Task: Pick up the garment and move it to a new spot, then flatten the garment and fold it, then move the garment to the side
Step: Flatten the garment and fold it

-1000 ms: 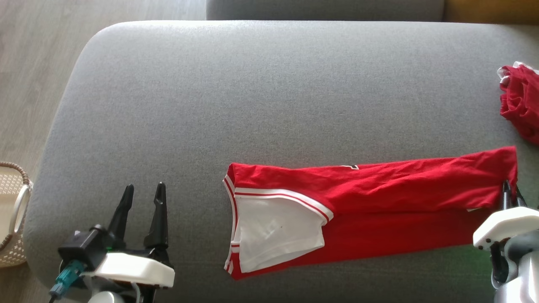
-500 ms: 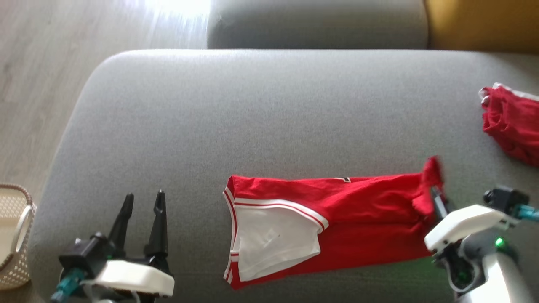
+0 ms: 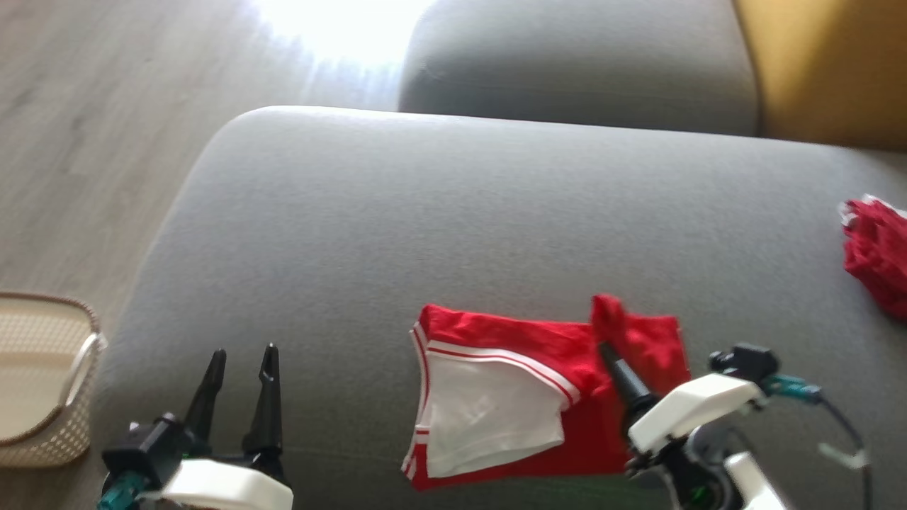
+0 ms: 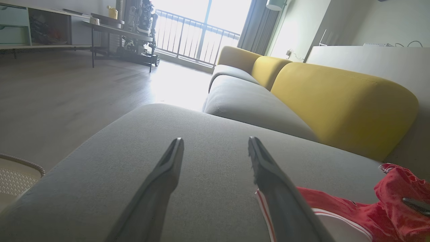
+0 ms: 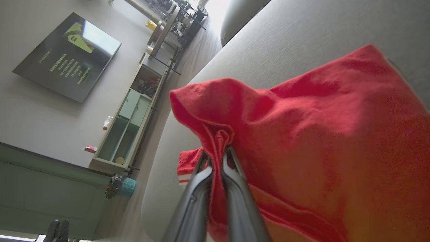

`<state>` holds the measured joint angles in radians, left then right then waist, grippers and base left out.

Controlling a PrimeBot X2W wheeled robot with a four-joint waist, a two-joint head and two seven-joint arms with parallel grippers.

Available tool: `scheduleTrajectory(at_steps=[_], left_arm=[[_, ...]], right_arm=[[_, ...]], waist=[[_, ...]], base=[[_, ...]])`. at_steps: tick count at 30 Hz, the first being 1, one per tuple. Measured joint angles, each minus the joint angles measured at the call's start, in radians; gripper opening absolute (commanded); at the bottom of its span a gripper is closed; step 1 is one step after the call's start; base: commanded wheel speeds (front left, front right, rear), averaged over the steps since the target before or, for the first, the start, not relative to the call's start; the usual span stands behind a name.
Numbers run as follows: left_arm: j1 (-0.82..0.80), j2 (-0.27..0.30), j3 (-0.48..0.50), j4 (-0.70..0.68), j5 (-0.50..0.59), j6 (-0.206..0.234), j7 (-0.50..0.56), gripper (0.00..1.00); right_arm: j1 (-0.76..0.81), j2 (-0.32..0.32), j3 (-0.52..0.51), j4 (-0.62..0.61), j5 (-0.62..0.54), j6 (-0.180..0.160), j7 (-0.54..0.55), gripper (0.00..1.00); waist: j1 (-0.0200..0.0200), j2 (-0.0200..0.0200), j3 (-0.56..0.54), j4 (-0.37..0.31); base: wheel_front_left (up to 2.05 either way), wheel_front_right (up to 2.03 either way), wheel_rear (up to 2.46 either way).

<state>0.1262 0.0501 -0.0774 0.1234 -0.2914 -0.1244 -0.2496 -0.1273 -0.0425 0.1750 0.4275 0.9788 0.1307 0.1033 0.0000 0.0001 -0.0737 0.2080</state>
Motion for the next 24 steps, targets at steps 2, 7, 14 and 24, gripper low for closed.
scheduleTrajectory(at_steps=[2,7,14,24], left_arm=[[0.008,0.000,0.000,-0.001,0.004,0.000,0.000,1.00],[0.028,0.000,0.002,-0.008,0.006,0.000,0.000,1.00],[0.035,0.001,-0.004,-0.011,0.006,0.000,0.000,1.00],[0.031,0.001,-0.007,-0.006,0.006,0.000,0.000,1.00]], right_arm=[[-0.001,0.000,0.056,0.019,0.059,0.000,-0.025,0.00],[-0.013,-0.001,0.180,0.073,0.187,0.000,-0.088,0.00],[-0.142,-0.004,0.330,0.171,0.347,0.000,-0.181,0.00],[-0.305,-0.014,0.557,0.358,0.531,0.000,-0.286,0.00]], waist=[[0.0000,0.0000,-0.005,0.022],[0.0000,0.0000,-0.013,0.081],[0.0000,0.0000,-0.009,0.152],[0.0000,0.0000,0.039,0.223]], base=[[0.00,0.00,0.00],[0.00,0.00,0.00],[0.00,0.00,0.00],[0.00,0.00,0.00]])
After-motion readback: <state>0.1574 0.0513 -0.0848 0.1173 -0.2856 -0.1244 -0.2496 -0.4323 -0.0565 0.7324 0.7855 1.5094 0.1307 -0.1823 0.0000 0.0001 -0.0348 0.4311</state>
